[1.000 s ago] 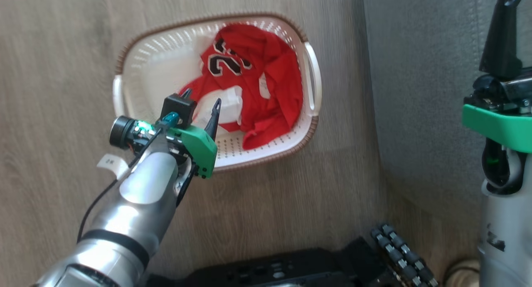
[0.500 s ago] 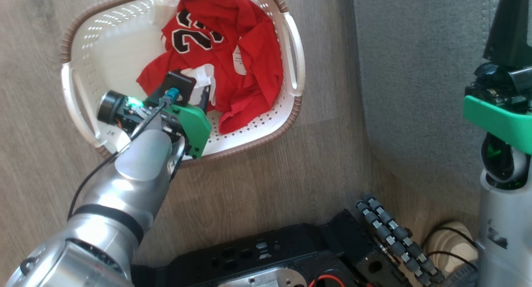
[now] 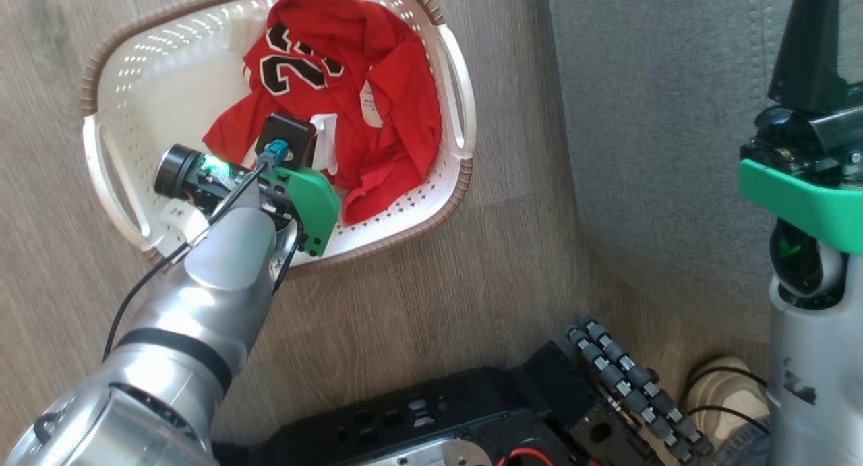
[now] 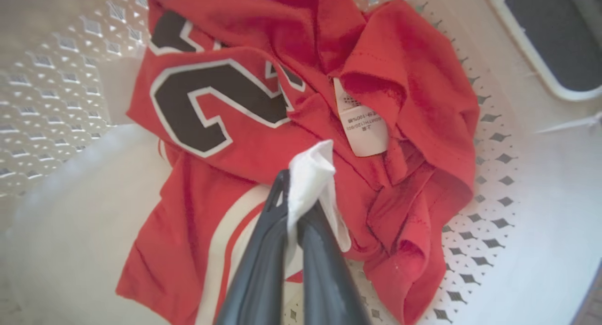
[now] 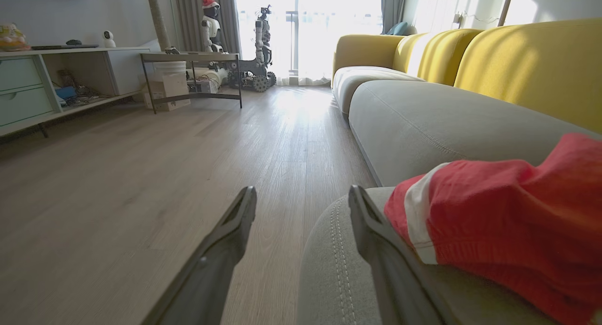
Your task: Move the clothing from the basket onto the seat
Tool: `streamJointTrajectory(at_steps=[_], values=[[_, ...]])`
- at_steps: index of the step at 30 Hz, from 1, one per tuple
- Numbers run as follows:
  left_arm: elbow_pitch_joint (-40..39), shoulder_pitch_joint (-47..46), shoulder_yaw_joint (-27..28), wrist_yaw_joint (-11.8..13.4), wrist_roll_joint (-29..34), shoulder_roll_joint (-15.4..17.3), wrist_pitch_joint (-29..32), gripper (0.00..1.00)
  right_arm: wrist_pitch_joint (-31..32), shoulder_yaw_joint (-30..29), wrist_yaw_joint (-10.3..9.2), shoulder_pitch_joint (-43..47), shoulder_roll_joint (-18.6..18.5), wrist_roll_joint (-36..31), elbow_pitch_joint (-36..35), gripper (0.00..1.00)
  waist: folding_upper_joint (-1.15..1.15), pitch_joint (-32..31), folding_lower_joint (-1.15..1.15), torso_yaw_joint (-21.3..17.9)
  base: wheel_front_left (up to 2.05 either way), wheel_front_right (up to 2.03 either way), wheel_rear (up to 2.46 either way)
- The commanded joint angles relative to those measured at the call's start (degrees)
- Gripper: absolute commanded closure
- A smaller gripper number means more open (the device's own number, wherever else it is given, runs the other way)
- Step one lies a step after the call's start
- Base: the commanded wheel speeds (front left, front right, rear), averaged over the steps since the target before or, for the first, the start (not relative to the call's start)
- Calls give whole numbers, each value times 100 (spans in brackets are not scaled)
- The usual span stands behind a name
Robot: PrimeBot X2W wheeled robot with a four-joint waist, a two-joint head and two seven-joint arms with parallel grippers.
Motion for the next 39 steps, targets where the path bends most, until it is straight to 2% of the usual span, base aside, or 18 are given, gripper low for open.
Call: streamJointTrajectory(at_steps=[1, 12, 19, 23, 33, 39], values=[[-94, 195, 13, -17, -54, 54, -99, 100, -28, 107, -2, 125, 3, 37, -133, 0, 0, -103, -1, 20, 0, 0, 0], [-662, 572, -126, -73, -427, 53, -616, 100, -28, 203, -2, 377, 3, -67, 568, 0, 0, -1254, -1, 299, 0, 0, 0], [-1214, 948, -164, -47, -731, 53, -710, 100, -28, 329, -2, 849, 3, -284, 1583, 0, 0, -2413, -1, 579, 0, 0, 0], [-1595, 1138, -108, 50, -884, 53, -721, 100, -28, 345, -2, 1142, 3, -372, 1980, 0, 0, -3097, -1, 768, 0, 0, 0], [-2495, 1482, 177, 198, -817, 101, -724, 100, -28, 344, -2, 1929, 3, -377, 2528, 0, 0, -4688, -1, 1155, 0, 0, 0], [-2956, 1628, 322, 248, -884, 239, -717, 100, -28, 375, -2, 2350, 3, -333, 2716, 0, 0, -5408, -1, 1297, 0, 0, 0]])
